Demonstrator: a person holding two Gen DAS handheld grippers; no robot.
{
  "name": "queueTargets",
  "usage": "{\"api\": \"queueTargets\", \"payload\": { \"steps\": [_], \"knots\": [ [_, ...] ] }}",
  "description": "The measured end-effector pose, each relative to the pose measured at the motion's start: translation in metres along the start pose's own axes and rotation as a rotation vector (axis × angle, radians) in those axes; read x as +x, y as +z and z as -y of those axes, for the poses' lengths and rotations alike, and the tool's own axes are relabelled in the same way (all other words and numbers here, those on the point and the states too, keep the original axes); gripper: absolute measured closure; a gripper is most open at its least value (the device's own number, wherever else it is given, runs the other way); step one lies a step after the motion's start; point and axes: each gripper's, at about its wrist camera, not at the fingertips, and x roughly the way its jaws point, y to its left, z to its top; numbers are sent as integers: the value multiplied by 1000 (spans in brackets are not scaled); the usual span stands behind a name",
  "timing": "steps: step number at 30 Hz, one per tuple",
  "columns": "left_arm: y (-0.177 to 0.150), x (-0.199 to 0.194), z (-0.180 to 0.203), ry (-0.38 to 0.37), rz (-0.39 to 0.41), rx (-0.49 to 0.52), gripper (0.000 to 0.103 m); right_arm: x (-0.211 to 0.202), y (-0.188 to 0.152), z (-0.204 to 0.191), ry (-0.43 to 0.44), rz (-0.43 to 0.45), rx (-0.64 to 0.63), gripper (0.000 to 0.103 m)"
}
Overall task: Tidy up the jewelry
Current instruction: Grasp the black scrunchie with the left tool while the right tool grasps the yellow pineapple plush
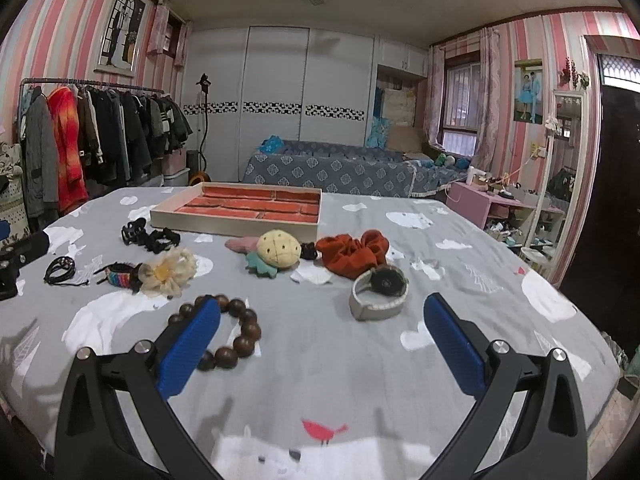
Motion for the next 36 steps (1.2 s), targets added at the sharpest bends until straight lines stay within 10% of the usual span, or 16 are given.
{"api": "queueTargets", "payload": {
  "steps": [28, 36],
  "knots": [
    [70, 170, 20, -89, -242, 18, 6, 176, 54, -21, 61, -234, 29, 4],
    [63, 210, 23, -127, -344, 22, 39, 209, 48, -25, 78, -339, 59, 8]
  ]
}}
